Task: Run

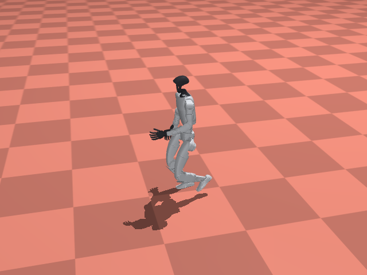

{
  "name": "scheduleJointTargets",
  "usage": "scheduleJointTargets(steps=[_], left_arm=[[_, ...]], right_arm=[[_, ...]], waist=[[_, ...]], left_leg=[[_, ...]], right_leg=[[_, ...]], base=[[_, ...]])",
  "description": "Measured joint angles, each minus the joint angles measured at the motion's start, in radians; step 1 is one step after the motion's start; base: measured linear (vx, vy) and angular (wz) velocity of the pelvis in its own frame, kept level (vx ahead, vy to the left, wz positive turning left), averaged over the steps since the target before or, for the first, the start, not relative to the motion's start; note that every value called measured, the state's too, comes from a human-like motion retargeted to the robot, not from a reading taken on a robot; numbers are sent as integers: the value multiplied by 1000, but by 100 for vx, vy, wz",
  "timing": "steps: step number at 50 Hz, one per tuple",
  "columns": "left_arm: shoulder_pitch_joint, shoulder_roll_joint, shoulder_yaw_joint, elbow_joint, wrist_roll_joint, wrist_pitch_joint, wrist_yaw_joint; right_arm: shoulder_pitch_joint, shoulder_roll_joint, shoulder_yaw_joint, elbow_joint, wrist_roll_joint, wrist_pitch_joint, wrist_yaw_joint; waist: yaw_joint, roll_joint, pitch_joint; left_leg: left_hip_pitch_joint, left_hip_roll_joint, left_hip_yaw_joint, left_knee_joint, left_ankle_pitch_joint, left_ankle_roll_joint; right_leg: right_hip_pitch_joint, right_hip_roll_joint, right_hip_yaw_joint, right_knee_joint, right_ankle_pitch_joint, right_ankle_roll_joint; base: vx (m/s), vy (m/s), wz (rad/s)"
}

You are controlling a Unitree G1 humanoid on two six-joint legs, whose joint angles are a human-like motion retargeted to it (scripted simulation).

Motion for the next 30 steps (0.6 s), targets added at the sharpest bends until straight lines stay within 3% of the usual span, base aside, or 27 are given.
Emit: scheduleJointTargets(steps=[4,11,14,20,30], left_arm=[[95,-36,1,172,12,42,-22],[256,-59,37,531,79,81,-35],[288,-73,58,672,98,105,-52],[272,-99,89,857,73,146,-80],[25,-115,30,893,-19,188,-40]], right_arm=[[-81,3,15,-109,24,-27,-19],[-108,-16,33,-379,55,-100,-6],[-120,-17,37,-421,64,-111,14],[-130,33,22,-341,111,-78,41],[-116,109,-48,-44,291,-15,21]], waist=[[58,-16,-2],[103,-43,-46],[87,-56,-55],[47,-89,-41],[19,-133,-18]], left_leg=[[-20,-71,5,-143,-17,5],[78,-236,-34,-632,24,-77],[107,-268,-42,-705,19,-76],[83,-299,-29,-616,-87,-26],[-92,-357,-4,-304,-237,69]], right_leg=[[83,-4,33,-117,67,35],[180,-41,79,-281,204,116],[169,-52,94,-248,175,123],[82,-76,104,-28,59,123],[-133,-192,43,363,-102,72]], base=[[14,2,-44],[15,7,-53],[10,9,-27],[6,9,-10],[2,2,5]])
